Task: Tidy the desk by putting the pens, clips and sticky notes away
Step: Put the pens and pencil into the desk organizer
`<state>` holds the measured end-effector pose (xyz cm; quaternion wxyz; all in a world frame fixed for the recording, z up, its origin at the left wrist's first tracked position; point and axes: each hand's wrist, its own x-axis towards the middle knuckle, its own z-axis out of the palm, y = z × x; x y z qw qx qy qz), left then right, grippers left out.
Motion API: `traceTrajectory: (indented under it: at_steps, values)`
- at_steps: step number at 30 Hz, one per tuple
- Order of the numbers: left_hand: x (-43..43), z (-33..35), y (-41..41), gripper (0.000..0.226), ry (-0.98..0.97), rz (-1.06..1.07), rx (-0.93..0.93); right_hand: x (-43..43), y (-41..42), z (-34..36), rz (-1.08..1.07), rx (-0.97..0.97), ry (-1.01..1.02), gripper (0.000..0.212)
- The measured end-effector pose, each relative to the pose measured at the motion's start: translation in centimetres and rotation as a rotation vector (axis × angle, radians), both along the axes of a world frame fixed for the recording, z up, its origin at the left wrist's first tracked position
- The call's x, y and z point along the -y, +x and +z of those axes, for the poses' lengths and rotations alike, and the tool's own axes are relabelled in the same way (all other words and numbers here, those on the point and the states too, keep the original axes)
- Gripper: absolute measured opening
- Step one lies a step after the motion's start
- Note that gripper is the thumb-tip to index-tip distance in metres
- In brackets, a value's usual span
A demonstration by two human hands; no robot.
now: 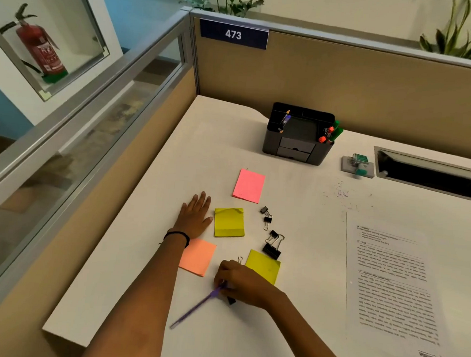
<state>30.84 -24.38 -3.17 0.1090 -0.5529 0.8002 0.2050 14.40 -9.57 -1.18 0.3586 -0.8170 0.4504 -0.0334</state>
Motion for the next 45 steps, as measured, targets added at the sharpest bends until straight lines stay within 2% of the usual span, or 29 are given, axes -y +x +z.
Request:
traceTrajectory:
  at_steps: [7, 11, 15, 20, 21, 24, 26, 30, 37, 40, 45]
  values:
    - [-0.6, -1.6, -0.2, 0.059, -0.101, 0.045, 0.016, 2.2, -3.3, 1.8, -0.234, 0.238, 0.042, 0.009]
    - [-0.8, -2.0, -0.3, 0.058, -0.143, 0.064, 0.015, 3.8, -6.0, 3.0, -0.392, 0.352, -0.046, 0.007]
    - [-0.5, -2.2, -0.3, 0.059, -0.128, 0.067, 0.001, 5.8, -8.6, 4.6, -0.636, 0.514, -0.111, 0.012]
    - [0.1, -2.9, -0.2, 0.061, -0.164, 0.056, 0.015, 8.6, -11.5, 6.6, -0.907, 0.555, -0.37, 0.01]
    - [0.1, -2.8, -0.2, 0.066, -0.163, 0.048, 0.026, 9.3, -12.0, 7.0, -0.953, 0.551, -0.436, 0.01]
    - [-0.2, -1.8, -0.4, 0.103, -0.212, 0.046, -0.044, 11.8, -13.4, 8.3, -1.093, 0.587, -0.61, 0.011]
    - [-0.6, -1.0, -0.5, 0.093, -0.301, 0.022, -0.071, 13.8, -14.1, 9.2, -1.161, 0.62, -0.694, 0.014]
    - [-0.7, -0.3, -0.5, 0.072, -0.304, 0.016, -0.084, 18.1, -14.7, 10.9, -1.209, 0.631, -0.764, 0.016]
    - [1.1, -0.7, -1.0, 0.079, -0.318, 0.042, -0.124, 24.2, -13.3, 11.5, -1.153, 0.52, -0.816, 0.013]
    - [1.5, -1.2, -1.0, 0.07, -0.326, 0.057, -0.114, 26.1, -13.4, 11.2, -1.098, 0.422, -0.844, 0.014]
    - [1.5, -1.8, -1.0, 0.062, -0.342, 0.069, -0.097, 28.3, -13.5, 9.8, -1.025, 0.266, -0.756, 0.017]
